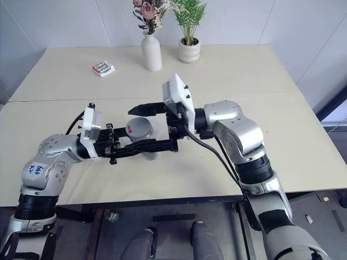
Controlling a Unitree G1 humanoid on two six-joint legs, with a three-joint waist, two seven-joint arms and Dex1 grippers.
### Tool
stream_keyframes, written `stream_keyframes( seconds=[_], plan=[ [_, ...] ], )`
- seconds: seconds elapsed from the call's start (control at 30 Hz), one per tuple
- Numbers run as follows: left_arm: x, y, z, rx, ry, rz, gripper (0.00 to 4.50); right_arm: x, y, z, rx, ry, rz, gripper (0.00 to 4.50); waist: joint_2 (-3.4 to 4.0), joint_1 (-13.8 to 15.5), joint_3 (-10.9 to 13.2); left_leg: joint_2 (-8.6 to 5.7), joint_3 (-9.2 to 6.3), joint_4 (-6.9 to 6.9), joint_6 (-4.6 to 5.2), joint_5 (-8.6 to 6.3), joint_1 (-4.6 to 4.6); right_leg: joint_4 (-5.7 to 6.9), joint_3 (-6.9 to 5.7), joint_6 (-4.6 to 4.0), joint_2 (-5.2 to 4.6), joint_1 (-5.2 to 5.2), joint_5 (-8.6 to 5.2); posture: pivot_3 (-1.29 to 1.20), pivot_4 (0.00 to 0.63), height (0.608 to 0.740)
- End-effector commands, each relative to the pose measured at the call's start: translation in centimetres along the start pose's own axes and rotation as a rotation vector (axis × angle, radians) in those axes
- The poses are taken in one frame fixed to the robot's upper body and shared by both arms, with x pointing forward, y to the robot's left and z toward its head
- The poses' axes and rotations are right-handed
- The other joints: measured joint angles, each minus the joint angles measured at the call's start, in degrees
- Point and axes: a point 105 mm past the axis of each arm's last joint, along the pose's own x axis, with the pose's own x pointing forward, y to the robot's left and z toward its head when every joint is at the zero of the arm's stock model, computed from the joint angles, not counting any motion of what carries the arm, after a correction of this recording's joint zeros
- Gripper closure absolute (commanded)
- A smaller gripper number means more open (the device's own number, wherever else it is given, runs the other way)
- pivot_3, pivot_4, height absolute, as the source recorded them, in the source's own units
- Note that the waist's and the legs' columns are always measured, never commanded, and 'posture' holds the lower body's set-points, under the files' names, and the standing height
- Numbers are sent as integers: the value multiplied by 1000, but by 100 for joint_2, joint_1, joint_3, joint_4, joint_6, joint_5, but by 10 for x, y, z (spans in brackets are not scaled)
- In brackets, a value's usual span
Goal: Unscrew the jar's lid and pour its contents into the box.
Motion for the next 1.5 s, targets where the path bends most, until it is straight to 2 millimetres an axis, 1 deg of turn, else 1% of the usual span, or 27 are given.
stream_keyframes(
  seconds=[0.03, 0.23, 0.37, 0.53, 0.67, 0.77, 0.97, 1.27, 1.33, 1.43, 1.5],
  plan=[
    [3, -7, 7, 21, -21, -35, 2279, 8, -3, 8, -57, -5, -21, 45, 0, 0, 0, -1, 0, 0, 0, 0, 0, -1, 0, 0, -1, 0, 0, 0, 150, 740],
    [5, -7, 7, 20, -22, -42, 2279, 14, -5, -1, -42, 33, -34, 45, 0, -3, 0, 0, 0, -1, 0, 0, 0, 0, 0, 0, 1, 0, 0, 0, 150, 740],
    [6, -7, 8, 21, -21, -48, 2279, 17, -10, -7, -25, 62, -67, 45, 0, -6, 0, 0, 1, -1, 0, 0, 0, 0, 0, 0, 1, 0, 0, 0, 150, 740],
    [6, -7, 8, 24, -18, -48, 2279, 17, -13, -7, -22, 66, -83, 45, 0, -4, 0, 0, 0, -2, 0, 0, 0, -1, 0, -1, 0, -1, 0, 0, 150, 740],
    [6, -8, 8, 27, -18, -47, 2279, 13, -16, -6, -17, 65, -95, 45, 0, -6, 0, 0, 1, -2, 0, 0, 0, 0, 0, -1, 0, -1, 0, 0, 150, 740],
    [5, -8, 7, 26, -17, -45, 2279, 8, -19, -5, -11, 64, -108, 45, 0, -6, 0, 0, 0, -2, 0, 0, 0, 0, 0, -1, 0, -1, 0, 0, 150, 740],
    [5, -8, 7, 28, -18, -37, 2279, -8, -24, -9, 3, 87, -134, 45, 0, -5, 0, -1, 1, -2, 0, 0, 0, -1, 1, -1, 0, -1, 0, 0, 150, 740],
    [4, -8, 7, 28, -18, -30, 2279, -33, -36, -2, 26, 67, -184, 45, 0, -5, 0, 0, 1, -2, 0, 0, 0, 0, 1, -1, 1, -1, 0, 0, 150, 740],
    [4, -8, 7, 28, -19, -28, 2279, -36, -38, -2, 30, 65, -192, 45, 0, -10, 0, 0, 1, -2, 0, 0, 0, 0, 1, -1, 0, -1, 0, 0, 150, 740],
    [4, -8, 7, 28, -18, -27, 2279, -48, -41, -3, 43, 64, -208, 45, 0, -1, 0, 0, 1, -2, 0, 0, 0, 0, 0, -1, 0, -1, 0, 0, 150, 740],
    [3, -8, 7, 29, -17, -27, 2279, -52, -42, -3, 49, 65, -211, 45, 0, 6, 0, -1, 1, -1, 0, 0, 0, -1, 1, -1, 0, 0, 0, 0, 150, 740]
  ],
)
